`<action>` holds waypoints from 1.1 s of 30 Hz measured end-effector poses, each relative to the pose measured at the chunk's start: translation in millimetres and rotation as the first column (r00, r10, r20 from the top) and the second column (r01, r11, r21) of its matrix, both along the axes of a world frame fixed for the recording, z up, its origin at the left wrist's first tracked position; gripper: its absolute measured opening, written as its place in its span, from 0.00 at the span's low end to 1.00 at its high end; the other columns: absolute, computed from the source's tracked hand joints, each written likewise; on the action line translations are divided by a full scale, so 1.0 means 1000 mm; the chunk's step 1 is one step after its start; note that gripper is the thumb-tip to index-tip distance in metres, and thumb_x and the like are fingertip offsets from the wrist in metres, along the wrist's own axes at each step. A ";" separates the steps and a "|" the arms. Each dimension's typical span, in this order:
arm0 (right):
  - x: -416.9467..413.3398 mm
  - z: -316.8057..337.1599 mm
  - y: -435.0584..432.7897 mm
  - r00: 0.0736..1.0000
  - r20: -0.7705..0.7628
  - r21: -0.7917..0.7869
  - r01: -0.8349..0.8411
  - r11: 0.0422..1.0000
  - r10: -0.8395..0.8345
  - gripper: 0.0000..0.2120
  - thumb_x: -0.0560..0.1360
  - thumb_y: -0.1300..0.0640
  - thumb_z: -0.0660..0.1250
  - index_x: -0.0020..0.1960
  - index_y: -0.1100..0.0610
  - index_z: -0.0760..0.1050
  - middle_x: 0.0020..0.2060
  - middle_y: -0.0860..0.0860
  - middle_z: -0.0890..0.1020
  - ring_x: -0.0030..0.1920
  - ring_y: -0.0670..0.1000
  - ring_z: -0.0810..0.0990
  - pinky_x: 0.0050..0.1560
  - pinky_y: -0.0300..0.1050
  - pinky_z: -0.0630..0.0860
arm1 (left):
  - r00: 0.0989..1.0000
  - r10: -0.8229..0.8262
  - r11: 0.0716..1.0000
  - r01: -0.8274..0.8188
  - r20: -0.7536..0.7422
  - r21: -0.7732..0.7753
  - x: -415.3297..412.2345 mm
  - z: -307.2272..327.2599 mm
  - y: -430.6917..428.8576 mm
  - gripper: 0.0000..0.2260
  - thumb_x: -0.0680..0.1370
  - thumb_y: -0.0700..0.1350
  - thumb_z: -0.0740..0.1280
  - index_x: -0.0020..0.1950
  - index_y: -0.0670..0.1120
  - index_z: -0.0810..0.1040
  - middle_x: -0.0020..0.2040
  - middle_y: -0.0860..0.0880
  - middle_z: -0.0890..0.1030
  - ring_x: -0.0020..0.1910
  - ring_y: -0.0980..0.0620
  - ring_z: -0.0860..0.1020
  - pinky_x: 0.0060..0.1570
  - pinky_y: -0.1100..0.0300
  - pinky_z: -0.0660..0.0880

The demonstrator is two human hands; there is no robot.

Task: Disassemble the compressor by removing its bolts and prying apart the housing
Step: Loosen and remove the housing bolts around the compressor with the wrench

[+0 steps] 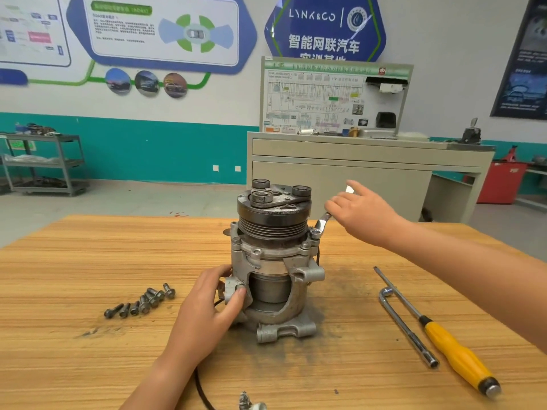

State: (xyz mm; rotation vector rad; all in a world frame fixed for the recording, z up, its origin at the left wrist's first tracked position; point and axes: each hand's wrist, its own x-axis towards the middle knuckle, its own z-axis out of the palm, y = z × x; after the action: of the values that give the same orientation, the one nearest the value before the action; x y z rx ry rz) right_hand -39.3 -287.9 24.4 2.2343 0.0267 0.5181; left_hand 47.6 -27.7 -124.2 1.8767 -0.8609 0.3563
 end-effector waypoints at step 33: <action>-0.073 0.020 0.094 0.905 -0.270 0.118 0.371 0.921 -0.330 0.10 0.76 0.68 0.58 0.57 0.62 0.69 0.28 0.50 0.61 0.25 0.49 0.59 0.22 0.40 0.59 | 0.997 0.072 0.995 -0.071 0.017 -0.075 -0.006 0.005 -0.002 0.11 0.73 0.45 0.70 0.53 0.52 0.75 0.46 0.61 0.76 0.47 0.63 0.75 0.41 0.68 0.69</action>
State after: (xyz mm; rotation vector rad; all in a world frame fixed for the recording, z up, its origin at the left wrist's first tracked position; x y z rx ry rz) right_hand -112.1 -194.2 44.4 2.3829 -0.2989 0.0451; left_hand 41.9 -29.8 -119.0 1.8409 -0.7846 0.4457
